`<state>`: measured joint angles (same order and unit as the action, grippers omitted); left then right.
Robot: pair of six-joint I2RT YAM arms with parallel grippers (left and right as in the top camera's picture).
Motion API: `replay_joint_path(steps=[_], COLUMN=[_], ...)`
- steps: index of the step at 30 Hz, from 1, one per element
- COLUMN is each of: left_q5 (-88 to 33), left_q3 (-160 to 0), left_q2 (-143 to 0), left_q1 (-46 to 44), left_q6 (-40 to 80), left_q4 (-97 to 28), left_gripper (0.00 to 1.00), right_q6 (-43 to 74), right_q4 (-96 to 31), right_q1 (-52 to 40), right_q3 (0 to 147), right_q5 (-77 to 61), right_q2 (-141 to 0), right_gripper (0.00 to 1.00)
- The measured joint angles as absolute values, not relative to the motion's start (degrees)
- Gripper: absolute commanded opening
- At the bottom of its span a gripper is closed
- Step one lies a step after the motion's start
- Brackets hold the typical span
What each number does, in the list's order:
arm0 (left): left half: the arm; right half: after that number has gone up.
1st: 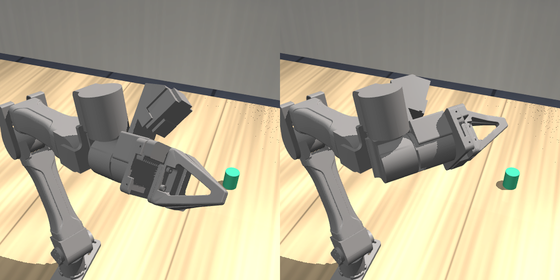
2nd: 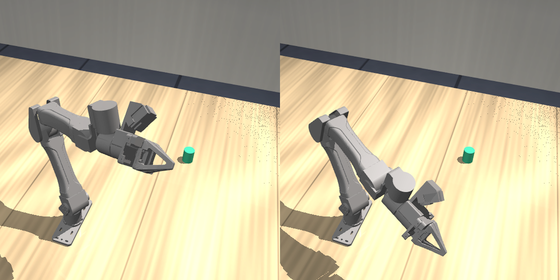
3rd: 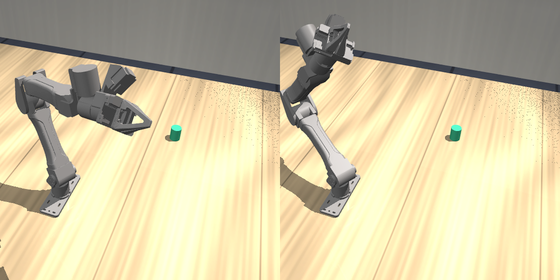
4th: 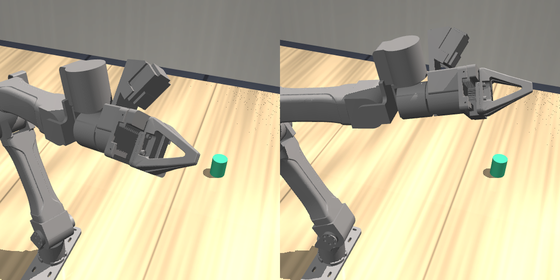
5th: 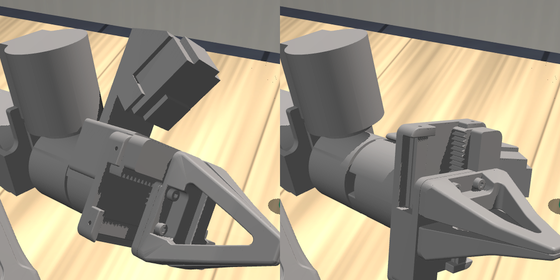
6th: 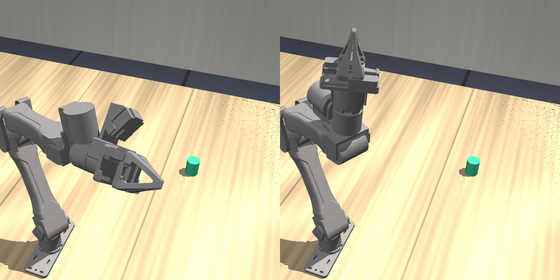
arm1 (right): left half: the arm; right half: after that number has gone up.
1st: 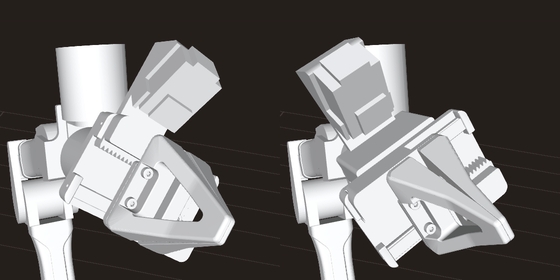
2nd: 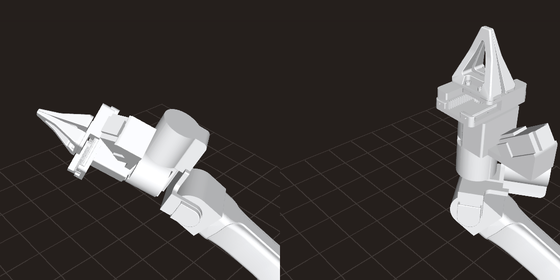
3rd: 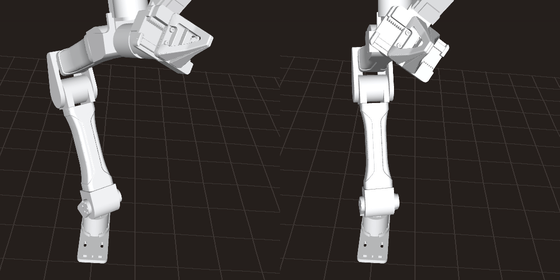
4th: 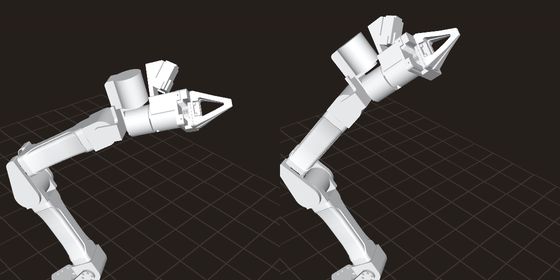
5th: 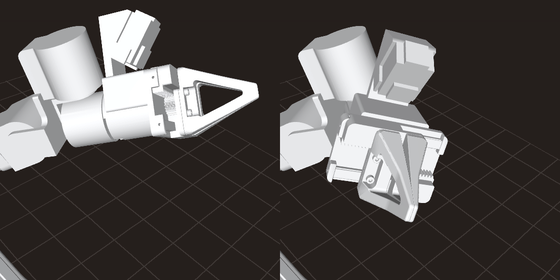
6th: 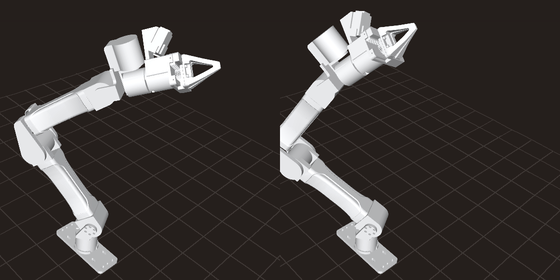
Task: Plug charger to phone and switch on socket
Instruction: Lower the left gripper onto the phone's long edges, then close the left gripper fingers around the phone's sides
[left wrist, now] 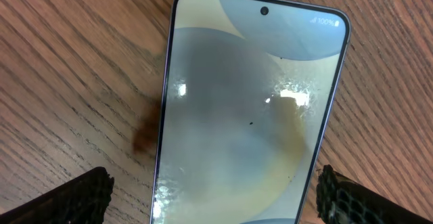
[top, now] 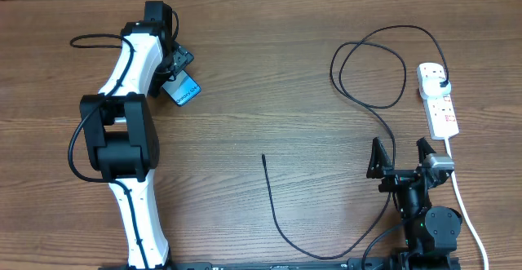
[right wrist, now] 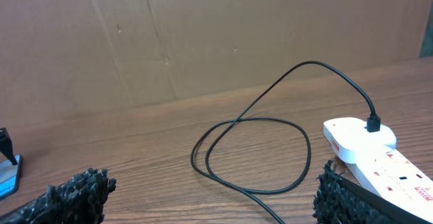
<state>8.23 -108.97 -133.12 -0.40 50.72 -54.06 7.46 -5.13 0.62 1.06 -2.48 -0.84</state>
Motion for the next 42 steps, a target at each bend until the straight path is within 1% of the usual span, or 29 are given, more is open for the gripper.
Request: replay_joint_path(steps=[20, 42], left_q5=[8.40, 9.13], left_q3=[-108.97, -108.97], left_q2=[-134.93, -135.02], left_q1=[-1.17, -1.52], left_q6=[50.72, 50.72], left_q4=[-50.11, -52.47], left_gripper=[1.00, 1.00], right_q6=[7.49, 7.44], right_q4=[-5.13, -5.13], right_q1=[0.62, 0.62], right_q3=[1.06, 1.06], right_q5=[-2.46, -2.50], right_q2=[-0.84, -0.84], right_gripper=[1.00, 1.00])
